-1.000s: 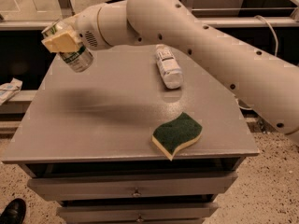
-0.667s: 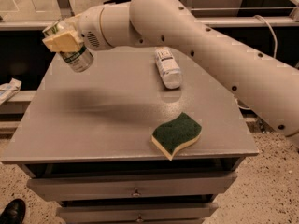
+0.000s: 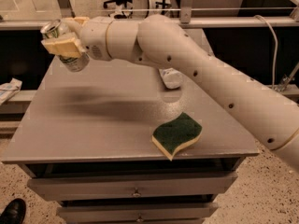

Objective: Place 7up can upright

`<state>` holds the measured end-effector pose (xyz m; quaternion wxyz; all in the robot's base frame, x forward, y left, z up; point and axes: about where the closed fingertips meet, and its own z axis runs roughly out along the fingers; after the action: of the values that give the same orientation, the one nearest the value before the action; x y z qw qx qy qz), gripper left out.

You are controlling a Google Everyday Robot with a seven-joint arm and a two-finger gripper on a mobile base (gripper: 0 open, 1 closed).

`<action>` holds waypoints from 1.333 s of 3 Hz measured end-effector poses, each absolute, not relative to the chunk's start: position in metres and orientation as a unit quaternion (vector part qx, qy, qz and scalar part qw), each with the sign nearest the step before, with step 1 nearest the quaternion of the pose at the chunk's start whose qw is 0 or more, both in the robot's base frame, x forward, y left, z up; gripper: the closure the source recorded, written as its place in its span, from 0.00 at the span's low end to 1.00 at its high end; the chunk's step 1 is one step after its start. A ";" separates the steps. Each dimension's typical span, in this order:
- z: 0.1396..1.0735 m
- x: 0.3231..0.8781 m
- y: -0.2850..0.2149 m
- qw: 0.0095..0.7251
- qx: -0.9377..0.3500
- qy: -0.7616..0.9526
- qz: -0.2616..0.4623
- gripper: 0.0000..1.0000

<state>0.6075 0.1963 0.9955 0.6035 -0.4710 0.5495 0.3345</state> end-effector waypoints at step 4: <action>0.937 0.588 0.201 0.600 -0.456 0.500 0.427 1.00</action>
Offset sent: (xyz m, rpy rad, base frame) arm -0.0110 0.0035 -0.0461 0.0113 -0.0689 0.1467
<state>0.5877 0.2012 0.9369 0.5995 -0.4561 0.5003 0.4268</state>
